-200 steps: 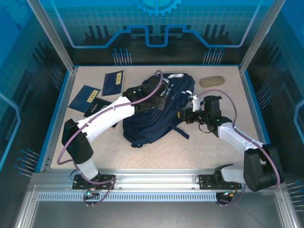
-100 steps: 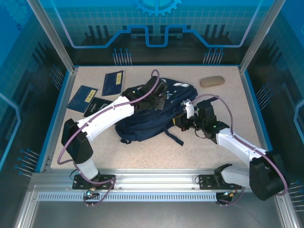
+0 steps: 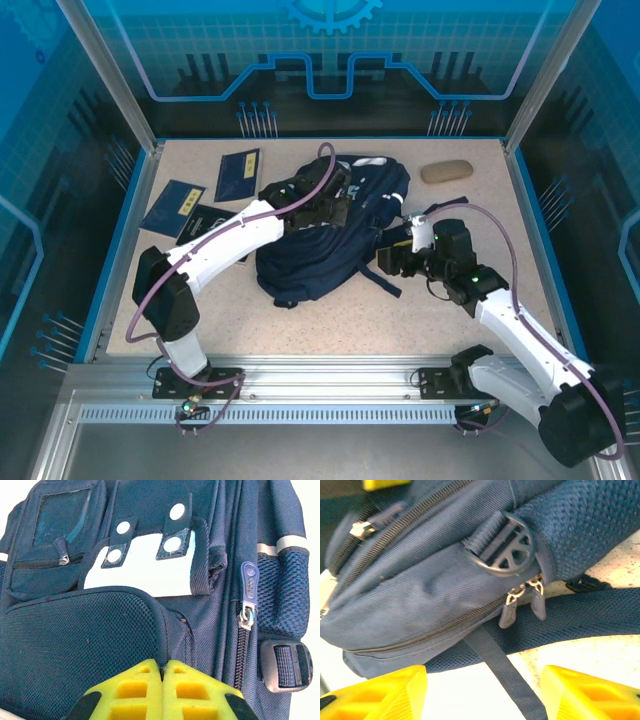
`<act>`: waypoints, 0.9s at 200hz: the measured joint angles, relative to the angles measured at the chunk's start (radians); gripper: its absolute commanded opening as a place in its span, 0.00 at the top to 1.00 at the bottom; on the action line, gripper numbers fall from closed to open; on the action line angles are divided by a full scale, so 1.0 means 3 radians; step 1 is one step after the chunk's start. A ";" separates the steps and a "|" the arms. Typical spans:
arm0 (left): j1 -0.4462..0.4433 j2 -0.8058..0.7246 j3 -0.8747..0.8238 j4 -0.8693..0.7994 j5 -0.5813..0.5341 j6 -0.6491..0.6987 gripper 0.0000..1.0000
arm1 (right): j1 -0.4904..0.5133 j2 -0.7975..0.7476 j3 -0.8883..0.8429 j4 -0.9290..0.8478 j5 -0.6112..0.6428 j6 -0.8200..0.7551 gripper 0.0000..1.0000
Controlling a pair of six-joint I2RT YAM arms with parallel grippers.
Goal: Pack books, pencil case, and school supplies into a backpack
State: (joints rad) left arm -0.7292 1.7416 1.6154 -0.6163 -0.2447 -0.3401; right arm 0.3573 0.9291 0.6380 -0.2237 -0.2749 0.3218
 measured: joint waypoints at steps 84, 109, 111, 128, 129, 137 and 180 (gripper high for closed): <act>0.0050 -0.0117 0.0001 -0.0037 0.0149 0.0033 1.00 | -0.0081 0.0501 0.0318 -0.0060 -0.0511 -0.0072 0.62; 0.0050 -0.0137 0.0001 -0.0050 0.0173 0.0033 1.00 | -0.0104 0.0659 0.0318 -0.0025 -0.0473 -0.0127 0.65; 0.0050 -0.0137 0.0001 -0.0050 0.0173 0.0033 1.00 | -0.0104 0.0670 0.0318 -0.0024 -0.0464 -0.0131 0.65; 0.0050 -0.0137 0.0001 -0.0052 0.0192 0.0033 1.00 | -0.0104 0.0745 0.0318 0.0013 -0.0385 -0.0172 0.67; 0.0050 -0.0137 0.0001 -0.0052 0.0193 0.0033 1.00 | -0.0104 0.0753 0.0317 0.0019 -0.0379 -0.0181 0.67; 0.0050 -0.0137 0.0001 -0.0052 0.0200 0.0033 1.00 | -0.0104 0.0782 0.0317 0.0034 -0.0341 -0.0197 0.67; 0.0051 -0.0137 0.0001 -0.0053 0.0223 0.0075 1.00 | -0.0111 0.0899 0.0317 0.0184 -0.0245 -0.0318 0.65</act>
State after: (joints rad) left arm -0.7139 1.7004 1.6157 -0.6323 -0.1780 -0.3176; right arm 0.3241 1.1988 0.7330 -0.1684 -0.3485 0.2264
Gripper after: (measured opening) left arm 0.047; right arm 0.341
